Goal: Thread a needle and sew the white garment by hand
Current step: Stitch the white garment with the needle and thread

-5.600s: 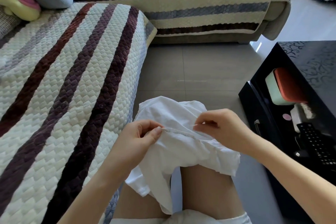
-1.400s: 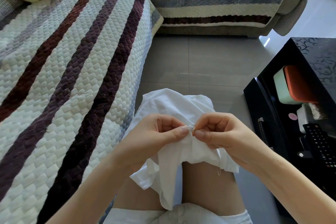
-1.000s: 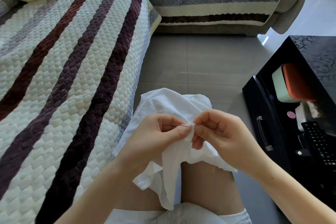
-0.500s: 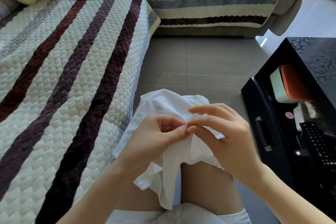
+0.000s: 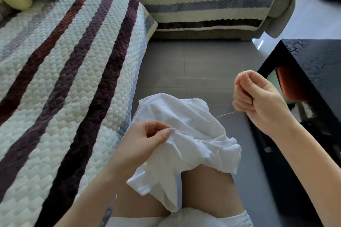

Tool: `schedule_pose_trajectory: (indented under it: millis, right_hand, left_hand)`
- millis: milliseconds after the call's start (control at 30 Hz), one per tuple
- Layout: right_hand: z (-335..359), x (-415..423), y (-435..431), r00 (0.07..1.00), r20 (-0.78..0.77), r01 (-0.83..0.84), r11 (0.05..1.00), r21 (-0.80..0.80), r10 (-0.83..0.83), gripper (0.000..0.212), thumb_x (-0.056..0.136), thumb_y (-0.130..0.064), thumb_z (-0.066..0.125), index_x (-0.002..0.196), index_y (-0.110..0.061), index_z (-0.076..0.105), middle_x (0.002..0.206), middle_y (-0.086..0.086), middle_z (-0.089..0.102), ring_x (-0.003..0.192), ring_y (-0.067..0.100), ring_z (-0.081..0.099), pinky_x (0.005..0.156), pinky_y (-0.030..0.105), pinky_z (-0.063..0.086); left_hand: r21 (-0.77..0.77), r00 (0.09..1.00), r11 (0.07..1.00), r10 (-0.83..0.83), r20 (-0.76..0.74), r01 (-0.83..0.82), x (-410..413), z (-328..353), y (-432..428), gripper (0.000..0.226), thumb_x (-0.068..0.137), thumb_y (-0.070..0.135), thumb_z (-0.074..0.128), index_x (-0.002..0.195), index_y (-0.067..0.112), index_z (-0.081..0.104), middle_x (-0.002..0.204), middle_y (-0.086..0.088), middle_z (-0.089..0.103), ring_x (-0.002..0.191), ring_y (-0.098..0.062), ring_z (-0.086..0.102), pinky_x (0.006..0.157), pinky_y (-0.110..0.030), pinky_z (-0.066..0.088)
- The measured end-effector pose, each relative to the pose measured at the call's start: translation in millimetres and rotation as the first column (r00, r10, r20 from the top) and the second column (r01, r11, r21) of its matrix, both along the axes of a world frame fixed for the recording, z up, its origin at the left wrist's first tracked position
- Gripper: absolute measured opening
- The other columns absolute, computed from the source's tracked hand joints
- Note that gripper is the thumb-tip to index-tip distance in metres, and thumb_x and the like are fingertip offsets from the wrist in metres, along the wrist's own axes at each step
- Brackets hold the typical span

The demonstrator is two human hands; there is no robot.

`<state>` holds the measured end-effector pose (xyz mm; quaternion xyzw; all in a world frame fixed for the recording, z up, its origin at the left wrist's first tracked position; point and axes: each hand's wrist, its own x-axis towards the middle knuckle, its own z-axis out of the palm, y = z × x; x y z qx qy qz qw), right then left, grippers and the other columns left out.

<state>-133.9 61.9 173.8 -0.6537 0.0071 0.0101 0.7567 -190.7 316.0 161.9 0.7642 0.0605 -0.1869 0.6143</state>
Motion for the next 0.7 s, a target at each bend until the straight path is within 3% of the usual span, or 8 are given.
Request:
schedule_pose_trajectory:
  millis: [67, 133, 200, 267, 333, 400, 500, 700]
  right_hand:
    - [-29.2, 29.8, -40.3, 0.98, 0.01, 0.192, 0.938, -0.289, -0.198, 0.026, 0.1, -0.014, 0.045, 0.075, -0.016, 0.053, 0.047, -0.01, 0.036, 0.04, 0.005, 0.026, 0.042, 0.021, 0.022]
    - [-55.9, 52.9, -87.0, 0.904, 0.089, 0.369, 0.657, -0.658, -0.419, 0.025, 0.098, -0.013, 0.044, 0.079, -0.016, 0.058, 0.064, -0.001, 0.059, 0.054, 0.01, 0.053, 0.055, 0.028, 0.035]
    - [-73.6, 58.5, -122.8, 0.804, 0.133, 0.353, 0.286, -0.891, -0.579, 0.025, 0.098, -0.022, 0.04, 0.094, -0.007, 0.06, 0.095, 0.023, 0.065, 0.09, 0.038, 0.06, 0.072, 0.039, 0.039]
    - [-77.6, 56.2, -121.5, 0.787, 0.141, 0.286, 0.152, -0.946, -0.601, 0.03, 0.098, -0.026, 0.038, 0.102, -0.004, 0.058, 0.101, 0.031, 0.062, 0.095, 0.048, 0.056, 0.076, 0.042, 0.039]
    - [-68.6, 52.2, -89.3, 0.864, 0.198, 0.329, 0.223, -0.917, -0.463, 0.023, 0.098, -0.025, 0.044, 0.102, -0.009, 0.061, 0.094, 0.023, 0.066, 0.09, 0.044, 0.059, 0.074, 0.04, 0.04]
    - [-56.7, 38.7, -45.9, 0.945, 0.218, 0.307, 0.442, -0.843, -0.242, 0.013, 0.094, -0.025, 0.055, 0.097, -0.018, 0.065, 0.075, 0.004, 0.064, 0.074, 0.028, 0.06, 0.069, 0.034, 0.04]
    - [-40.6, 4.1, 12.6, 0.972, 0.178, 0.047, 0.623, -0.78, 0.15, 0.008, 0.087, -0.027, 0.067, 0.094, -0.026, 0.07, 0.057, -0.012, 0.054, 0.053, 0.008, 0.045, 0.057, 0.019, 0.036]
    - [-37.4, -12.9, 51.6, 0.871, -0.122, -0.369, 0.47, -0.802, 0.475, 0.014, 0.091, -0.035, 0.06, 0.097, -0.03, 0.072, 0.055, -0.013, 0.052, 0.054, 0.008, 0.045, 0.058, 0.013, 0.034]
  left_hand:
    - [0.023, 1.0, 1.0, 0.019, -0.007, -0.019, 1.9, 0.4, 5.8, 0.011, 0.088, 0.017, 0.064, 0.084, 0.02, 0.074, 0.08, 0.004, 0.074, 0.073, 0.001, 0.064, 0.065, -0.01, 0.047]
    - [0.044, 0.999, 0.998, 0.036, -0.009, -0.036, 3.2, 0.6, 12.7, 0.012, 0.089, 0.017, 0.063, 0.085, 0.019, 0.074, 0.081, 0.002, 0.074, 0.073, -0.001, 0.064, 0.066, -0.012, 0.046]
    - [0.042, 0.999, 0.998, 0.048, -0.003, -0.048, 3.2, 0.6, 17.4, 0.012, 0.089, 0.016, 0.063, 0.085, 0.019, 0.074, 0.082, 0.0, 0.074, 0.074, -0.002, 0.064, 0.069, -0.015, 0.045]
    - [0.037, 0.999, 0.998, 0.049, 0.01, -0.049, 2.8, 1.6, 18.9, 0.013, 0.089, 0.015, 0.064, 0.083, 0.02, 0.074, 0.08, 0.002, 0.074, 0.073, -0.001, 0.064, 0.068, -0.013, 0.046]
    - [0.047, 0.999, 0.998, 0.048, 0.018, -0.049, 2.6, 1.7, 17.9, 0.014, 0.088, 0.015, 0.064, 0.082, 0.022, 0.074, 0.079, 0.005, 0.074, 0.072, 0.001, 0.064, 0.065, -0.008, 0.046]
    - [0.052, 0.999, 0.997, 0.048, 0.018, -0.049, 2.4, 1.0, 16.6, 0.014, 0.088, 0.015, 0.064, 0.081, 0.023, 0.074, 0.079, 0.006, 0.074, 0.072, 0.002, 0.064, 0.065, -0.009, 0.046]
    - [0.056, 0.999, 0.997, 0.043, 0.027, -0.044, 1.7, 2.5, 15.8, 0.014, 0.088, 0.015, 0.064, 0.081, 0.023, 0.074, 0.079, 0.004, 0.073, 0.072, 0.0, 0.065, 0.066, -0.012, 0.046]
    - [0.064, 0.997, 0.998, 0.014, 0.076, -0.018, -1.0, 8.0, 16.1, 0.014, 0.087, 0.013, 0.064, 0.081, 0.022, 0.074, 0.081, -0.003, 0.072, 0.074, -0.005, 0.065, 0.066, -0.011, 0.047]
